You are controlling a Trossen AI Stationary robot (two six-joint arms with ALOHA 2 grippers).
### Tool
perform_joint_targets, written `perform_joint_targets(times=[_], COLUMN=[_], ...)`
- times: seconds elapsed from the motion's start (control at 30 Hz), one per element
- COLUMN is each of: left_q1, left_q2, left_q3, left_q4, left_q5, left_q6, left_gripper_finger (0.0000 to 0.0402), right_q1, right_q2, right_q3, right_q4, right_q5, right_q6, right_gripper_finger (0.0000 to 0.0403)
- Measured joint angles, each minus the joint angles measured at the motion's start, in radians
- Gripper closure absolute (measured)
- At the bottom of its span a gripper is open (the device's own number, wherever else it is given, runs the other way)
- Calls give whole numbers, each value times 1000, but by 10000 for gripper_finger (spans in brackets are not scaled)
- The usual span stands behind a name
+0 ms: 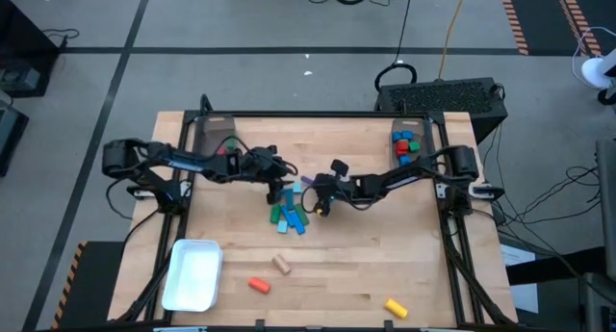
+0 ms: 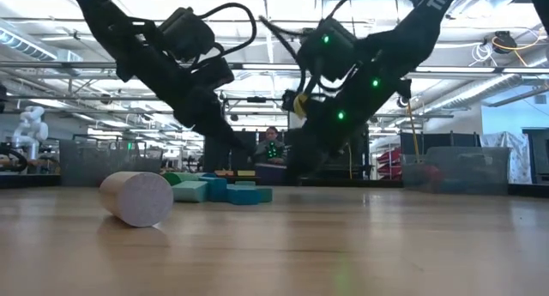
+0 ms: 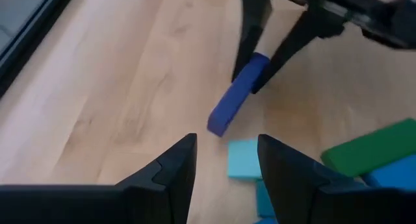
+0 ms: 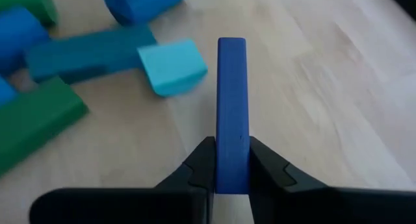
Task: Sort blocks by size
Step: Put the blue rectangular block into the left black bin
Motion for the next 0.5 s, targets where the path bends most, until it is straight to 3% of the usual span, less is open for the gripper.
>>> perform_joint_targets(times=[0.17,0.5], left_q1=[-38,-51], left_q2=[24,27], left_q3=[0,0], left_q4=[7,95], left_q5=[2,28], left_q6=[72,64], left_gripper_finger=[235,235], right_q1=[20,68], right_q2=[-52,-76], right_q3=[0,0], right_q4=[-2,16], right_q5=[0,-20], right_q6=[-25,-89], right_gripper_finger=[361,359])
